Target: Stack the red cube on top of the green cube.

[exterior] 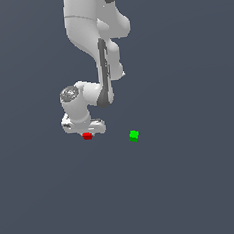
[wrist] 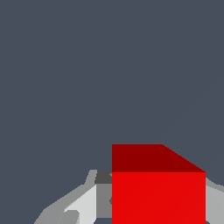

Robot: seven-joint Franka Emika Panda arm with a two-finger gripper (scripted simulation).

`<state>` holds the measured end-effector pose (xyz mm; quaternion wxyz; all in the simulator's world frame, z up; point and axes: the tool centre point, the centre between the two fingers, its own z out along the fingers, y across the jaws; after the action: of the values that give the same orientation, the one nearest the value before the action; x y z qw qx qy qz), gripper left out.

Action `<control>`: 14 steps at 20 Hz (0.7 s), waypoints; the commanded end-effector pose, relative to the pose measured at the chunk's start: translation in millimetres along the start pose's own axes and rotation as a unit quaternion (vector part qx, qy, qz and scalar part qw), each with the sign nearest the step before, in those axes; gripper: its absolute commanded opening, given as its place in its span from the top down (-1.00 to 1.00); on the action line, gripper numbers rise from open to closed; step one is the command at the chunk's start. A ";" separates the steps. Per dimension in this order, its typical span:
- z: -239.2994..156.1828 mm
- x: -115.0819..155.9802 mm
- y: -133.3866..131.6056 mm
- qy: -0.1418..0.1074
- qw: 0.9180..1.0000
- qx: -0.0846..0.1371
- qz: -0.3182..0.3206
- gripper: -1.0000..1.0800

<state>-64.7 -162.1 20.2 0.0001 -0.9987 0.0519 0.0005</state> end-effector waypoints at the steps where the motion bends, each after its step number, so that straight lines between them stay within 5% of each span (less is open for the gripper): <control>1: 0.4 0.4 0.0 0.000 1.000 0.000 0.000 1.00; 14: -10.0 -0.2 -0.1 0.000 1.000 0.000 0.000 1.00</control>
<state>-65.3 -161.8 26.1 0.0002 -0.9987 0.0518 0.0008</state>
